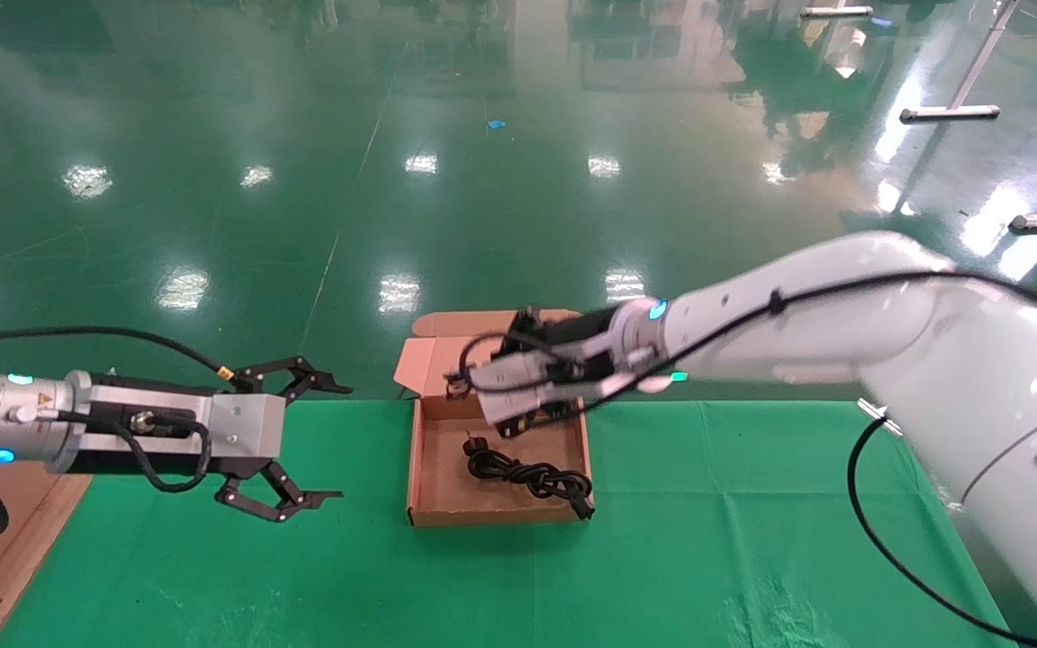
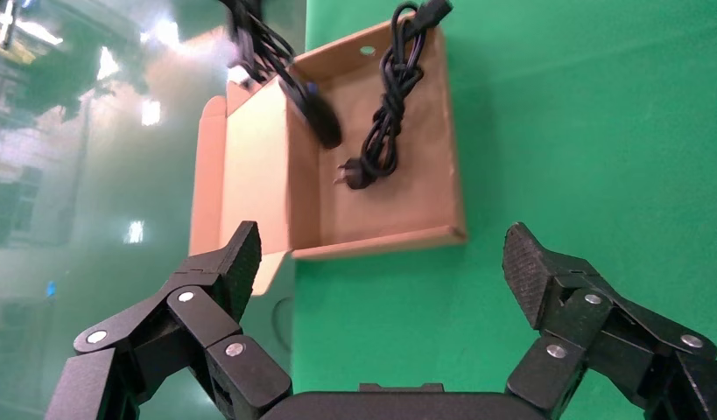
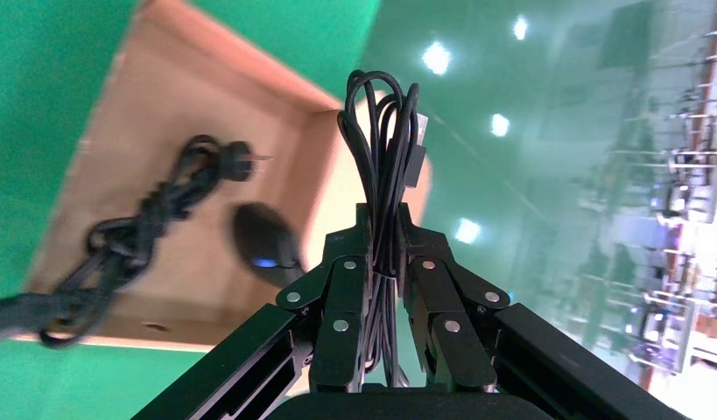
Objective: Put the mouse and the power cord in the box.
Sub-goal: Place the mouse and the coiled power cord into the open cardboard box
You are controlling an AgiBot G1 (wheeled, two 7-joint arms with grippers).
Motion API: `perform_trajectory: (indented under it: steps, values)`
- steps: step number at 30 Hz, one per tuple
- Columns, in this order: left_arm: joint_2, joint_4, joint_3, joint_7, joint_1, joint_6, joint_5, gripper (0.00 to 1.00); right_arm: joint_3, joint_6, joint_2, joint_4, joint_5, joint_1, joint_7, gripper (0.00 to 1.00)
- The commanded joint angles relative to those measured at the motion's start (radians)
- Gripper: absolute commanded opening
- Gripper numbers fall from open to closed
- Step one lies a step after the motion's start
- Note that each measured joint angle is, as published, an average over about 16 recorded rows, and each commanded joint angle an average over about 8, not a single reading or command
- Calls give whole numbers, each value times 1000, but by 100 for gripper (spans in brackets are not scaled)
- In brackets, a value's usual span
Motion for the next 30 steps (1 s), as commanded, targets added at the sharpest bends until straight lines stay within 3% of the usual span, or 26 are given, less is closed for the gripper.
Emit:
perform_trajectory:
  steps: [1, 7, 9, 30]
  values:
    - [-20, -19, -5, -3, 16, -15, -7, 100, -40, 37, 0, 14, 14, -22, 14, 9]
    - [-42, -59, -13, -18, 35, -26, -20, 100, -123, 107, 1, 20, 28, -48, 29, 81]
    - [-47, -67, -13, -22, 37, -27, -20, 100, -139, 129, 1, 20, 28, -52, 30, 97]
    - [-42, -64, -14, -21, 38, -29, -20, 100, -127, 112, 3, 19, 28, -48, 31, 100]
